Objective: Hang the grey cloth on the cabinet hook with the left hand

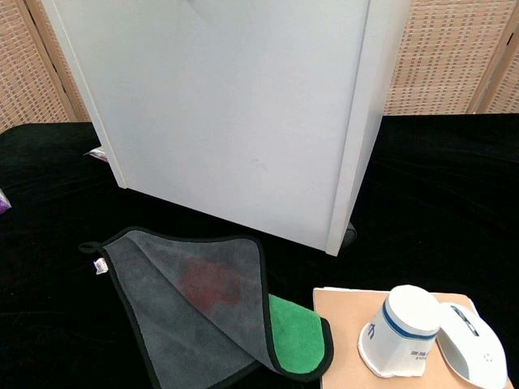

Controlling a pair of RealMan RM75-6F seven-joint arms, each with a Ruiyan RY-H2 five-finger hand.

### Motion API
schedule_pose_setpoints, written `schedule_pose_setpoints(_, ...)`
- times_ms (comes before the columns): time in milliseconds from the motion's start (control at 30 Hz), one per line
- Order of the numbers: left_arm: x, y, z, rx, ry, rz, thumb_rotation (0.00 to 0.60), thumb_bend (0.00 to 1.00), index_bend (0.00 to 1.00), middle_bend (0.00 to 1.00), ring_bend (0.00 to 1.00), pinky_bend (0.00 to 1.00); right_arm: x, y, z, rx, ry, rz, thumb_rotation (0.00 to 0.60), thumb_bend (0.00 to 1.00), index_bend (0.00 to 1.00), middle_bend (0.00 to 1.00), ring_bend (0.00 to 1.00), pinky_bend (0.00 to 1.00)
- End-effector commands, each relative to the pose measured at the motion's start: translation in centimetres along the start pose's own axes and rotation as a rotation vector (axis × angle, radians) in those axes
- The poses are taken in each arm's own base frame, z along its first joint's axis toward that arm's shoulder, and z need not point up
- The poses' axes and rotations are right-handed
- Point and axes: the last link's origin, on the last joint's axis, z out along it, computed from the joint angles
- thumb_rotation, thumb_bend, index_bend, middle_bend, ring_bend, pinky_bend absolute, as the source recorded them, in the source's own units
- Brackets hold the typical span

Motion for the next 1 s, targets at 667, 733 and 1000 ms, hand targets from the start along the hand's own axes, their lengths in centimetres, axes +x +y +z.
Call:
schedule_pose_setpoints(667, -0.4, 0.1, 0.3, -0.008, -0.013, 0.004, 0.600, 0.07, 0.02, 0.00, 0.00, 0.00, -0.2, 0.0, 0.1, -0.008, -0.007, -0.001, 0.600, 0.08, 0.00, 0.00, 0.00, 0.00)
schedule_pose_setpoints(733, -0.5, 0.0, 0.7, -0.002, -0.017, 0.005, 0.600, 0.07, 0.02, 0.00, 0.00, 0.01, -0.2, 0.1, 0.2, -0.010, -0.007, 0.000, 0.600, 0.08, 0.00, 0.00, 0.00, 0.00)
schedule_pose_setpoints(1000, -3.2, 0.9, 3.3, -0.043, -0.150, 0.027, 0.600, 0.08, 0.12, 0.53, 0.40, 0.37, 0.2, 0.1, 0.0, -0.009, 0.006, 0.016, 0.600, 0.08, 0.00, 0.00, 0.00, 0.00)
